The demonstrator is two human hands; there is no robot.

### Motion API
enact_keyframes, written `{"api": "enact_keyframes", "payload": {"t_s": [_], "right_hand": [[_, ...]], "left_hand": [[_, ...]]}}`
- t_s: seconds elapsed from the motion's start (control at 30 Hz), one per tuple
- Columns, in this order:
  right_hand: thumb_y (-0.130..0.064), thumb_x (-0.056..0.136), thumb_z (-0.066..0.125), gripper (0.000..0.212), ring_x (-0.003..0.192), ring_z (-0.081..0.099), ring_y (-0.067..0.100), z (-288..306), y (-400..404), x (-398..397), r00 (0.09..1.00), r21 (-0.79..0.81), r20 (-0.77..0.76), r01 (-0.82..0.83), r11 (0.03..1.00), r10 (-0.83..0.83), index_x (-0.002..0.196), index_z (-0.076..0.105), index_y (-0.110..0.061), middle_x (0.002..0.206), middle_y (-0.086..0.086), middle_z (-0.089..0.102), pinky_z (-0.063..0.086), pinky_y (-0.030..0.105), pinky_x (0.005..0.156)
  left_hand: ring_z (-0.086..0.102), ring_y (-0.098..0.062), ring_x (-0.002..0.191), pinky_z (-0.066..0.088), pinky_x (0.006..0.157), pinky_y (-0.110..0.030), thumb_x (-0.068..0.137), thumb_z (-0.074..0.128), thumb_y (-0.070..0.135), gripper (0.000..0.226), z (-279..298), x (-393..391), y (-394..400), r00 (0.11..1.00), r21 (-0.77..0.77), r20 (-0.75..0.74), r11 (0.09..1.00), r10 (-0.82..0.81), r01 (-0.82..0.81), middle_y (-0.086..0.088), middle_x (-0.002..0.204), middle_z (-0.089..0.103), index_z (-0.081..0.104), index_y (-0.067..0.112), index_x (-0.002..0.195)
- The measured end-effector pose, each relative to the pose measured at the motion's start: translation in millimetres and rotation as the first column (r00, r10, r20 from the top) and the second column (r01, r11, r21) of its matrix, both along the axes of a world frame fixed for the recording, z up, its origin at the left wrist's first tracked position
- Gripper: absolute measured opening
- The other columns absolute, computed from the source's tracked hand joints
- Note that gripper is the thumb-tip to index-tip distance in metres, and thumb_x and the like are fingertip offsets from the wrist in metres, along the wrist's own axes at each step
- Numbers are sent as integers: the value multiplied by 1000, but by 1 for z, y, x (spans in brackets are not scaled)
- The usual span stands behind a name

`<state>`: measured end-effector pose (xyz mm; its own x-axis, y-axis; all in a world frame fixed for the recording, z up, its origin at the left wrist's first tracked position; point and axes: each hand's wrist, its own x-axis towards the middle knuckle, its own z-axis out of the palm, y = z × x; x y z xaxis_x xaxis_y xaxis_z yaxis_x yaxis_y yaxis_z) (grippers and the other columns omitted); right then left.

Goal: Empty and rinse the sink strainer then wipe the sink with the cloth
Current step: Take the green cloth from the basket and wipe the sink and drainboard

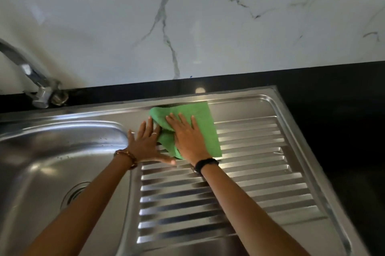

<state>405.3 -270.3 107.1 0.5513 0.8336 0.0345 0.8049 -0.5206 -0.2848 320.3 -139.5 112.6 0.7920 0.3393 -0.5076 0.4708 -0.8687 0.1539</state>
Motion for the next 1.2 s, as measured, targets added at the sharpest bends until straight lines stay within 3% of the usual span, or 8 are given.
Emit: {"api": "enact_keyframes", "payload": {"t_s": [0.1,0.27,0.33,0.5,0.63,0.8,1.0,1.2], "right_hand": [[-6,90,41,63,146,13,17,0,-33,40,999,47,-25,37,998,-35,148,20,-21,158,-1,19,-1,54,117],[-4,91,40,60,146,15,27,6,-132,140,909,54,-10,416,908,-416,147,23,-18,158,5,16,6,54,117],[-3,93,38,59,146,12,29,8,-156,156,922,20,30,386,922,-386,148,20,-14,158,8,14,5,48,120],[-12,97,34,55,146,14,25,6,-175,113,882,36,-21,472,881,-472,148,16,-11,158,11,16,1,40,120],[-35,99,27,55,146,14,24,-3,-197,72,865,21,-27,501,865,-501,149,14,-15,158,8,16,6,41,120],[-50,97,24,63,146,12,31,-3,-174,111,889,-73,49,458,886,-456,149,12,-18,158,14,11,7,44,119],[-41,99,22,57,147,7,30,2,-151,144,896,-95,68,443,891,-439,150,10,-16,159,17,2,3,43,120],[-31,100,26,56,147,4,25,0,-200,95,921,-17,-25,389,921,-389,149,2,-21,159,12,1,7,39,120]], "left_hand": [[-23,-33,140,-12,109,-62,34,44,95,144,7,-2,-17,999,-7,20,999,33,-33,-9,151,-31,-32,27,135],[-30,-33,137,-19,106,-61,16,8,102,140,14,35,-88,983,-116,159,987,-88,107,-5,145,-37,-36,30,128],[-30,-32,137,-20,105,-61,19,12,102,140,14,58,-118,977,-152,192,980,-95,125,-5,149,-33,-32,34,133],[-34,-33,135,-24,101,-64,56,58,80,126,4,88,-166,986,-153,98,977,-135,149,-4,149,-36,-25,35,139],[-37,-32,133,-26,98,-64,54,58,81,125,-1,90,-167,989,-124,72,982,-131,140,-2,148,-39,-28,41,136],[-36,-33,134,-26,99,-63,54,56,82,124,-5,90,-167,987,-72,78,987,-139,145,-2,148,-39,-32,42,131],[-34,-35,135,-23,99,-66,55,59,80,126,-3,92,-166,989,-79,47,986,-142,146,-3,149,-38,-27,40,137],[-34,-34,136,-23,100,-66,55,61,79,126,-1,92,-166,990,-82,51,987,-131,135,-3,149,-37,-26,40,138]]}}
